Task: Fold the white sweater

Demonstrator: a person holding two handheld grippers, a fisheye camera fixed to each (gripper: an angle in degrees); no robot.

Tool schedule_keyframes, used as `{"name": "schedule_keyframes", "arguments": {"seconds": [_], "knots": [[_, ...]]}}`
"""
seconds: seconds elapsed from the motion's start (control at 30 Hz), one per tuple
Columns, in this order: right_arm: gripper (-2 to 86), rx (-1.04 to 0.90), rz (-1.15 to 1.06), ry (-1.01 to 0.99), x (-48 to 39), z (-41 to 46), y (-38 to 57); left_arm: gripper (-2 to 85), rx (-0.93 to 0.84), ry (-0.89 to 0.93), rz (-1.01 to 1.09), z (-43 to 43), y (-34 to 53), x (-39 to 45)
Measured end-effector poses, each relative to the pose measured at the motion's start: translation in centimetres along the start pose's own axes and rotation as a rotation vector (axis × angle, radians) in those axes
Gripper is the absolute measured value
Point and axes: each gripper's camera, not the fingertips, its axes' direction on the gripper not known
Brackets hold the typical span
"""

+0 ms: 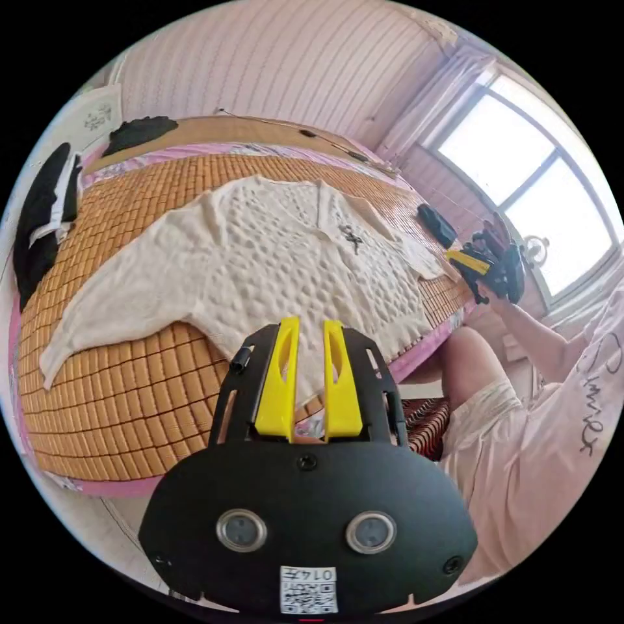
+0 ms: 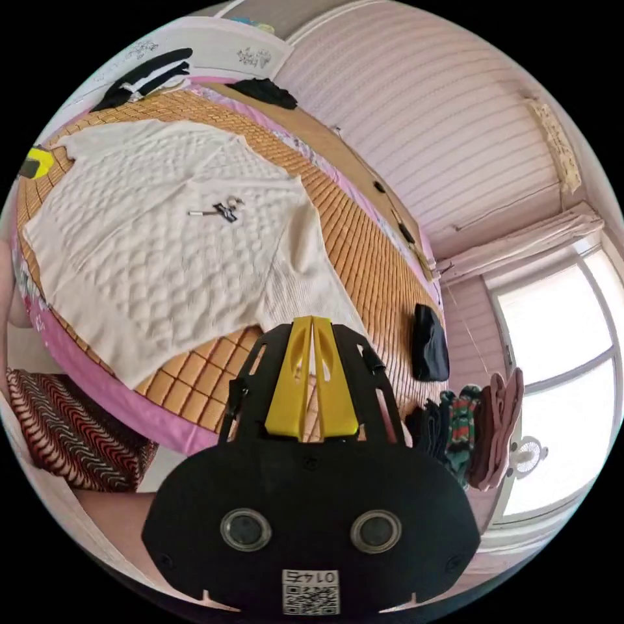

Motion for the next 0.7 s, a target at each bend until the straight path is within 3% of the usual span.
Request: {"name": "schedule_keyframes", "arguments": {"seconds": [0.13, 0.23, 0.37, 0.43, 0.7], "knots": [[9.3, -0.047, 0.338, -0.164, 11.6, 4.5, 6.9, 6.6, -0.049, 0.130, 0.182, 8.2, -7.9, 9.7], [11.9, -0.075, 0.441, -0.235, 16.8, 8.6, 9.5, 6.9, -0.114, 0.147, 0.311, 14.5, -13.5, 16.6], [8.4, -0.186, 0.424, -0.221, 19.5, 13.4, 10.8, 7.4, -0.180, 0.080, 0.449, 22.2, -19.7, 23.9], [0.8, -0.197, 0.397, -0.237, 21.1, 14.7, 11.4, 7.4, -0.203, 0.076, 0.459, 24.9, -21.8, 25.7], [-0.7, -0.221, 0.331, -0.263, 25.9, 16.9, 13.0, 7.5, -0.306, 0.038, 0.514, 32.6, -25.1, 30.6]]}}
